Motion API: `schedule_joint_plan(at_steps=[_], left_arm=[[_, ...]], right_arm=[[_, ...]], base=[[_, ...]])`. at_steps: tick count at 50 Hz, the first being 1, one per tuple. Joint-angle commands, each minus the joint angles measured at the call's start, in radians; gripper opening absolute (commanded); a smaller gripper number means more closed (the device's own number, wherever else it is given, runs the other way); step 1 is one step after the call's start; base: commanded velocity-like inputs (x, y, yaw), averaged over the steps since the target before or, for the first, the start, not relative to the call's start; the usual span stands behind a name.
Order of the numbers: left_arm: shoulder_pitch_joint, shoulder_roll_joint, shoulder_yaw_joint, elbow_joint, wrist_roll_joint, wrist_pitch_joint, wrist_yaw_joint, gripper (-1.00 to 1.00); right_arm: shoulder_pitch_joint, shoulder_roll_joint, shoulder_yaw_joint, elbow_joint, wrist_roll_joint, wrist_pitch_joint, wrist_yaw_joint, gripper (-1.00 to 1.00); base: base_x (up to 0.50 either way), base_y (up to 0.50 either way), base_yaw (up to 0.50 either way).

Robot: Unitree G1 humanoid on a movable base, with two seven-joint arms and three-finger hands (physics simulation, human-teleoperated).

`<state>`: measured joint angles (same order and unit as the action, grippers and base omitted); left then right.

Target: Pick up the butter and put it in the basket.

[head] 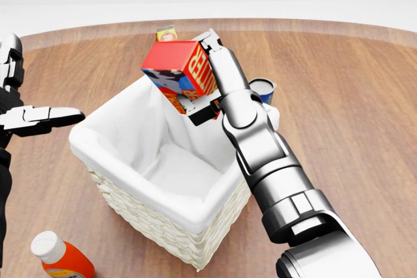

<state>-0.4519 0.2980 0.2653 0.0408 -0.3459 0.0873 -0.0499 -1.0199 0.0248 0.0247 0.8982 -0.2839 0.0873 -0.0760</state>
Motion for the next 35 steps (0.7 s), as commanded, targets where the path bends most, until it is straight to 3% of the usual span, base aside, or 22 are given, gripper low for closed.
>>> schedule_joint_plan(at_steps=[1, 35], left_arm=[[0.001, -0.001, -0.003, 0.03, 0.003, 0.0, -0.007, 1.0], [0.015, 0.01, 0.015, -0.021, -0.023, 0.0, -0.005, 1.0]], right_arm=[[-0.012, 0.027, -0.003, -0.018, 0.011, 0.0, -0.028, -1.0], [-0.07, 0.07, -0.028, 0.247, 0.104, 0.0, -0.061, -1.0]], base=[[0.0, 0.0, 0.0], [0.0, 0.0, 0.0]])
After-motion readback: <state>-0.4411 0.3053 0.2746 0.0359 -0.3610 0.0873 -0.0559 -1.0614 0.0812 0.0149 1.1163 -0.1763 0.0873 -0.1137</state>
